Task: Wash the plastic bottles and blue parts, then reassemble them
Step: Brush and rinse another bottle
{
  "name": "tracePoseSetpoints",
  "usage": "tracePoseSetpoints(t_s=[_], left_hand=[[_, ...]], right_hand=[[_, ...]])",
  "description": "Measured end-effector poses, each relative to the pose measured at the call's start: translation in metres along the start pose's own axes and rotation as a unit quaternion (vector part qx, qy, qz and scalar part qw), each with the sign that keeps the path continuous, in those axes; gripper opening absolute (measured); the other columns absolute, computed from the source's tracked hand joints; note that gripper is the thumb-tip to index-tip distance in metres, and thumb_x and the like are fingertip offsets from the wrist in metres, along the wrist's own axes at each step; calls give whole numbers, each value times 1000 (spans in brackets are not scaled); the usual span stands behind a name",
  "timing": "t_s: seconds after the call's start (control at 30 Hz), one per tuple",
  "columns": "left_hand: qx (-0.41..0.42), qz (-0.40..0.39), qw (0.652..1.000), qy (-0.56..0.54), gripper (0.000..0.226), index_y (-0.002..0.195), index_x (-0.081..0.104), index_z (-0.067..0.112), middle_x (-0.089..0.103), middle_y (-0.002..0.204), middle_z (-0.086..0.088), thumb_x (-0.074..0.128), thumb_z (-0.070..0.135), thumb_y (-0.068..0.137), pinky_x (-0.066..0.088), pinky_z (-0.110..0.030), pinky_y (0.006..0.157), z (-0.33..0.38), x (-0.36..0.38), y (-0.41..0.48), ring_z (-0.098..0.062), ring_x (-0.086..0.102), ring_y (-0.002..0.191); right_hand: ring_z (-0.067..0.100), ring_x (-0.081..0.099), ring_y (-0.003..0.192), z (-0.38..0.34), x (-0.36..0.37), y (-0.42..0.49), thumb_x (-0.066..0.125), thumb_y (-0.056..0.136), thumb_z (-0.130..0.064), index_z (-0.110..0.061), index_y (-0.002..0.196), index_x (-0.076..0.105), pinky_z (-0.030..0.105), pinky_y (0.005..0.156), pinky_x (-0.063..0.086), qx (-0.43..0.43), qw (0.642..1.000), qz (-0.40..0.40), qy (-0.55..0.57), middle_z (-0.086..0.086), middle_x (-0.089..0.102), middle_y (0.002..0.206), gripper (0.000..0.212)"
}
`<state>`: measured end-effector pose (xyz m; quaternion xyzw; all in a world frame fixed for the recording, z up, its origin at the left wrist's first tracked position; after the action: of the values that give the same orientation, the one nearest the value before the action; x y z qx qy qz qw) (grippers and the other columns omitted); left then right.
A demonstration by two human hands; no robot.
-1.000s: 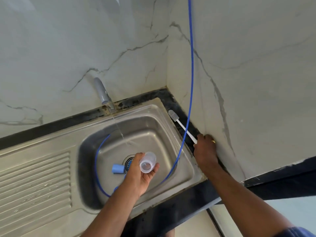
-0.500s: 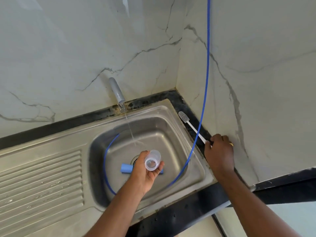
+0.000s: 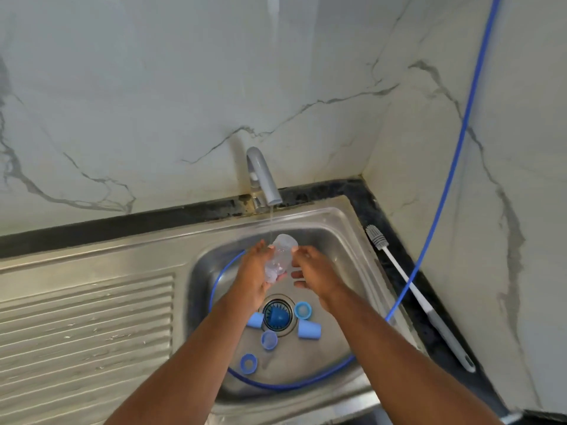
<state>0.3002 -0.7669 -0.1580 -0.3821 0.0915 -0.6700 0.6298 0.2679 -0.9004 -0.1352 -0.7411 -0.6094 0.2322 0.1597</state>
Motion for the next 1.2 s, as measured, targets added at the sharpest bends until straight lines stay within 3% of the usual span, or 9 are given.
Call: tracePoseSetpoints(t_s=[0.1, 0.23, 0.43, 0.53, 0.63, 0.8, 0.93, 1.07, 1.2], left_hand=[[17, 23, 999, 38, 17, 115, 63, 15, 71, 103, -11, 57, 17, 100, 53, -34, 70, 13, -8, 10, -27, 66, 91], [42, 16, 992, 118, 21, 113, 67, 13, 72, 104, -13, 51, 17, 100, 52, -32, 70, 20, -18, 14, -25, 66, 89], [131, 38, 972, 192, 20, 119, 67, 21, 73, 107, -3, 55, 24, 104, 55, -30, 78, 47, -25, 18, -20, 70, 98], [138, 59, 966, 208, 22, 125, 60, 19, 69, 108, -4, 52, 22, 105, 52, -23, 69, 52, -29, 20, -16, 67, 93], [126, 55, 970, 201, 16, 105, 65, 24, 69, 94, 0, 51, 17, 105, 49, -16, 59, 48, -33, 22, -11, 66, 82], [112, 49, 975, 183, 28, 89, 68, 26, 71, 84, -2, 46, 21, 105, 52, -30, 65, 37, -39, 16, -17, 65, 77], [144, 13, 973, 182, 14, 106, 66, 28, 74, 96, 3, 53, 34, 104, 59, -29, 77, 45, -28, 14, -14, 71, 90], [183, 12, 966, 181, 12, 113, 56, 27, 71, 104, -5, 52, 35, 105, 63, -37, 74, 55, -18, 11, -21, 73, 93], [176, 76, 964, 186, 21, 100, 65, 22, 71, 96, -9, 47, 29, 107, 58, -40, 75, 61, -24, 14, -25, 70, 88]], right_hand=[[27, 70, 103, -11, 26, 27, 44, 107, -34, -19, 128, 58, 39, 85, 58, 6, 996, -56, 68, 7, 69, 117, 29], [31, 70, 107, -26, 38, 49, 57, 101, -17, -13, 124, 64, 41, 85, 60, -31, 994, -66, 84, 13, 71, 118, 24], [24, 72, 103, -31, 49, 60, 59, 101, -24, -19, 119, 70, 40, 87, 61, -27, 993, -48, 105, 7, 74, 112, 22], [24, 72, 104, -30, 49, 62, 55, 104, -21, -19, 123, 69, 44, 92, 59, -30, 991, -35, 125, 7, 74, 114, 24], [24, 72, 106, -29, 49, 57, 54, 103, -13, -13, 125, 69, 42, 94, 58, -39, 988, -52, 139, 9, 74, 116, 26], [26, 72, 104, -27, 44, 49, 66, 96, -14, -9, 117, 73, 48, 96, 57, -83, 992, -46, 79, 8, 76, 108, 22], [23, 72, 101, -37, 38, 48, 77, 88, -20, -16, 106, 74, 47, 99, 55, -99, 992, -27, 71, 5, 77, 102, 19], [28, 72, 104, -39, 53, 44, 63, 97, -41, -16, 118, 69, 49, 94, 58, -37, 992, -100, 68, 8, 76, 109, 33], [22, 71, 108, -38, 53, 37, 40, 108, -37, -18, 126, 64, 40, 95, 56, -29, 989, -120, 80, 7, 74, 116, 35]])
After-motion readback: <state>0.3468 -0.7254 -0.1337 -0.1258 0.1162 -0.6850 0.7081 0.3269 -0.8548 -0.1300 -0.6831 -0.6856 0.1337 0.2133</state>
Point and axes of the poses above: each hand's wrist, its own y-axis towards the middle knuckle, its own x-axis out of the palm, z = x × y, the point moved 10 cm from there along y, towards the middle knuckle
